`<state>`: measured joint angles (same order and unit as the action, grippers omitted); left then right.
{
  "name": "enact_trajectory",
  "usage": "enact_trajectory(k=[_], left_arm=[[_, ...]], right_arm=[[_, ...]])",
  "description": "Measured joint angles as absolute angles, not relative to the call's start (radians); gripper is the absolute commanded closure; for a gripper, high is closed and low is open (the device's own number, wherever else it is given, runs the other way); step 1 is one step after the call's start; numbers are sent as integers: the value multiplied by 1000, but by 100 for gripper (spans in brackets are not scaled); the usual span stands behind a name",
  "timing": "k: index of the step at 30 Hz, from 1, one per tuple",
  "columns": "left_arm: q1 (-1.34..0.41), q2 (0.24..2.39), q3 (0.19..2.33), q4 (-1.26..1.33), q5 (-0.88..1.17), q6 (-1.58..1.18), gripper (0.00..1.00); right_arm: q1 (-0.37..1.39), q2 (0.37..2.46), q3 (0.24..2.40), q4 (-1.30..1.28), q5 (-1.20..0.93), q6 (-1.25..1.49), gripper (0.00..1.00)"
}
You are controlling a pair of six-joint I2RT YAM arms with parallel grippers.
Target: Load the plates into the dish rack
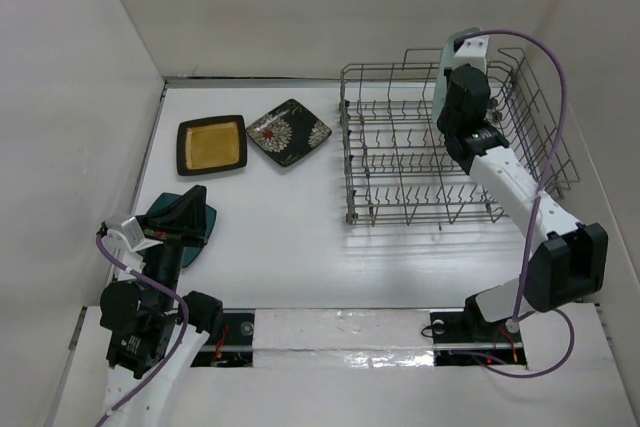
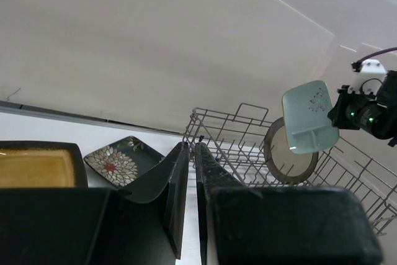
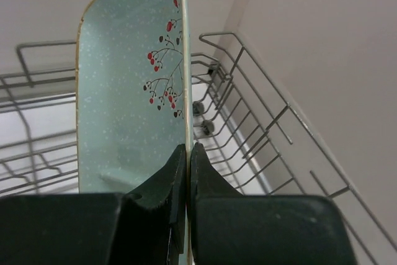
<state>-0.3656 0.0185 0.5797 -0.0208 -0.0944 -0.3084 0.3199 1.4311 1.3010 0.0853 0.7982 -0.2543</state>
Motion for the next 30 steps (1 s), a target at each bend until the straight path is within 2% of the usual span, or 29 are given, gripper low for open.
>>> enact_trajectory(k=[11,20,30], left_arm=[[-366,20,580,-21,-94,-308,92],[-366,20,580,-21,-95,-308,92],[-366,20,580,-21,-98,-308,92]], right_arm=[[315,1631,1371,154,811,-572,100],[317,1763,1645,-46,780,-656,100],[304,1817,1672,-258,780,-648,100]])
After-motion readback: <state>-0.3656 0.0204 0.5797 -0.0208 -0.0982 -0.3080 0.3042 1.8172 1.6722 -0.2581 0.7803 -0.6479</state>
